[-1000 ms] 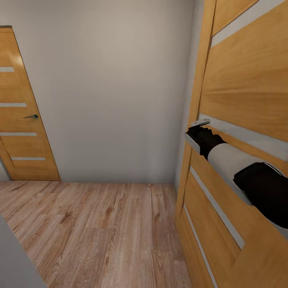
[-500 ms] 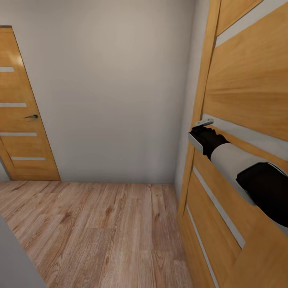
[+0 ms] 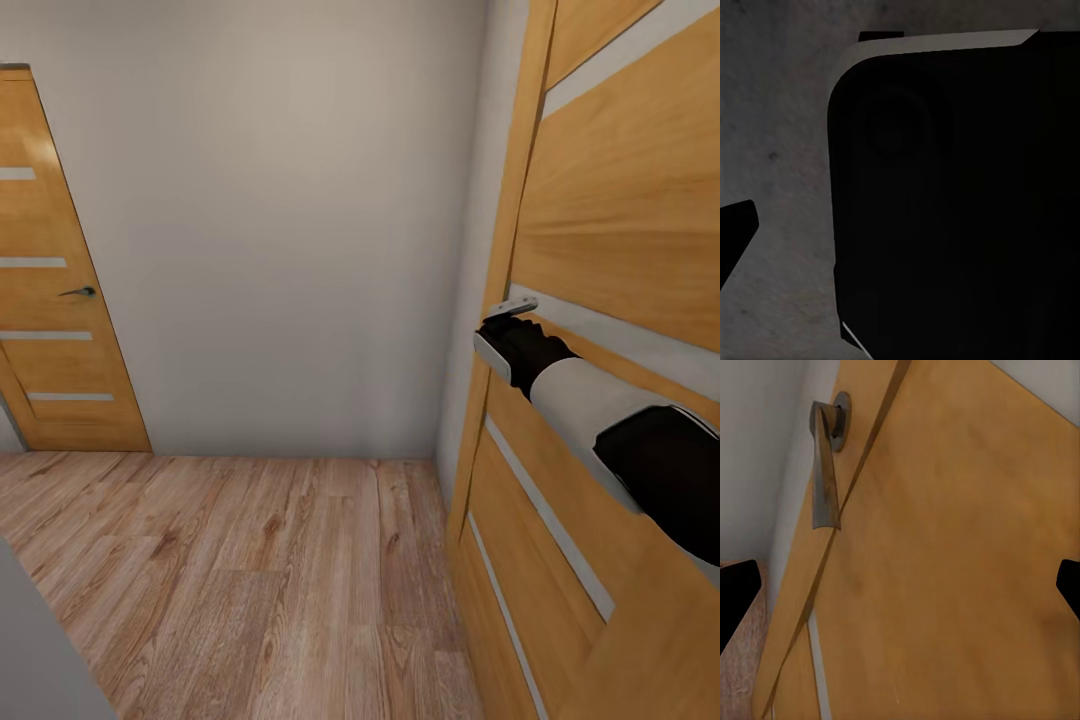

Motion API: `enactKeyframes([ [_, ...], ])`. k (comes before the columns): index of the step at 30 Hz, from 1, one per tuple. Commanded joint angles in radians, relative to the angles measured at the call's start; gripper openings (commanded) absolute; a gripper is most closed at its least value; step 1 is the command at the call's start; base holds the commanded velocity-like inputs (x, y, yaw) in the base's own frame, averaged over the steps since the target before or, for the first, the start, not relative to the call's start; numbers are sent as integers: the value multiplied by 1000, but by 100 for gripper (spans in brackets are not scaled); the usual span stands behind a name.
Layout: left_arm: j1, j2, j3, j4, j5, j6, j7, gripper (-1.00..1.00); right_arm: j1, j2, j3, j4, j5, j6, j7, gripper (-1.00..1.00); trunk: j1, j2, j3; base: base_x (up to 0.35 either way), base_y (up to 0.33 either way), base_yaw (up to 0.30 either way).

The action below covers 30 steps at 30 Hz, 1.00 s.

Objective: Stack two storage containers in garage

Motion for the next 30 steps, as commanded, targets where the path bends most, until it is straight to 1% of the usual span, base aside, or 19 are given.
enactKeyframes([
  [1,0,0,1,-1,-1,-1,0,100,0,-4,9,1,6,13,-9,100,0,0,-1,0,0,0],
  [11,0,0,1,-1,-1,-1,0,100,0,-4,9,1,7,13,-9,100,0,0,-1,0,0,0],
  [13,0,0,1,-1,-1,-1,0,100,0,4,9,1,7,14,-10,100,0,0,-1,0,0,0],
  [17,0,-1,0,-1,0,-1,0,100,0,49,11,1,7,16,-11,100,0,0,-1,0,0,0],
  [18,0,-1,0,-1,-1,0,0,100,0,71,11,1,7,16,-11,100,0,0,-1,0,0,0],
  [19,0,-1,0,-1,-1,0,0,100,0,85,11,1,7,18,-12,100,0,0,-1,0,0,0],
  [21,0,-1,1,-1,0,0,0,100,0,137,11,1,7,26,-13,100,0,0,-1,0,0,0],
  [22,0,-1,1,-1,0,0,0,100,0,178,11,1,7,31,-20,100,0,0,-1,0,0,0],
  [23,0,-1,1,-1,0,0,0,100,0,204,11,1,7,33,-29,100,0,0,-1,0,0,0],
  [24,0,-1,1,-1,0,0,0,100,0,210,11,1,7,35,-39,100,0,0,-1,0,0,0],
  [27,0,-1,1,-1,0,0,0,100,0,210,11,0,6,37,-56,100,0,0,-1,0,0,0],
  [30,0,-1,1,-1,0,0,0,100,1,210,10,-8,-3,40,-63,100,0,0,-1,0,0,0],
])
